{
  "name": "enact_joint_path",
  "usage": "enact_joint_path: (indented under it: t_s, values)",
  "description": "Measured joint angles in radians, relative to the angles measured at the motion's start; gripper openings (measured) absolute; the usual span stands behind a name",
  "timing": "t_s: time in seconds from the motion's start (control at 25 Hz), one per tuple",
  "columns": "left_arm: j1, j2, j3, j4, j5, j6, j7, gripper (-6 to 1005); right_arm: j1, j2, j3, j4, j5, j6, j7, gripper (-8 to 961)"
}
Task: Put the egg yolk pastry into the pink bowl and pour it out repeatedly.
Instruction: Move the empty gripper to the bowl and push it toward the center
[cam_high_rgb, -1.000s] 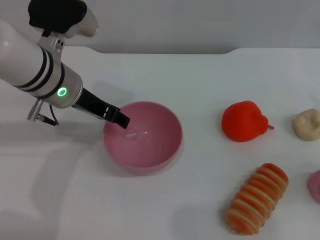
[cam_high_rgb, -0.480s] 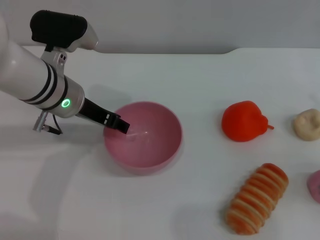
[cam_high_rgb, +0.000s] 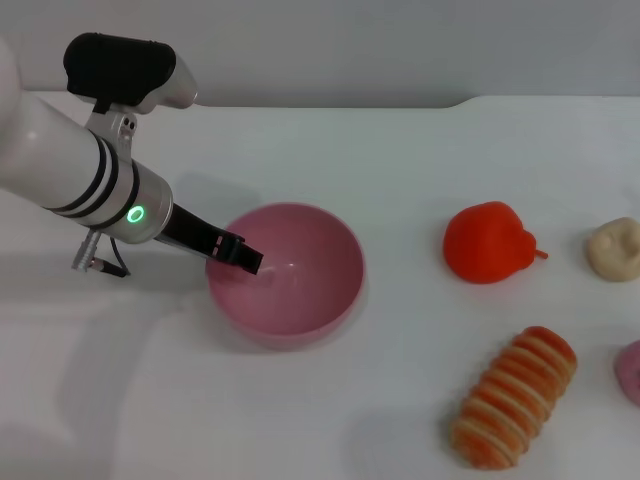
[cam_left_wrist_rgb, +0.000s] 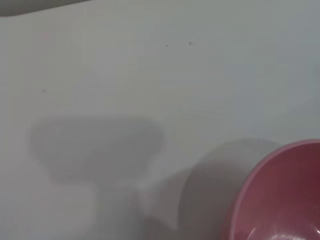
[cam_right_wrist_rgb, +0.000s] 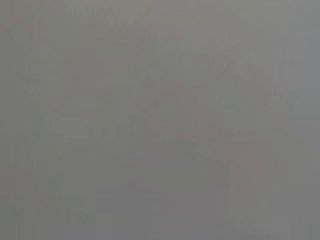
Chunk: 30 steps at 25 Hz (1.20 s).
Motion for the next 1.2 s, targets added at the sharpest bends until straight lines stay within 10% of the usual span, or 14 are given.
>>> enact_joint_path:
  t_s: [0.28,0.96,1.2]
  values:
    - [0.000,0.003,0.025,0.004,0.003,0.003,0.000,647,-0.001,0.000,0.003,0.000,0.003,0.001,0.000,577]
    - [-0.003,0.005,0.026,0.008,0.004,0.009,0.001,41,-0.001,0.005,0.018,0.002,0.004,0.001,0.016,574]
    - [-0.001,0.005,0.018,0.009,0.005,0.009,0.008,41,0.019,-0.022,0.066,-0.068,0.005,-0.050,0.284,573]
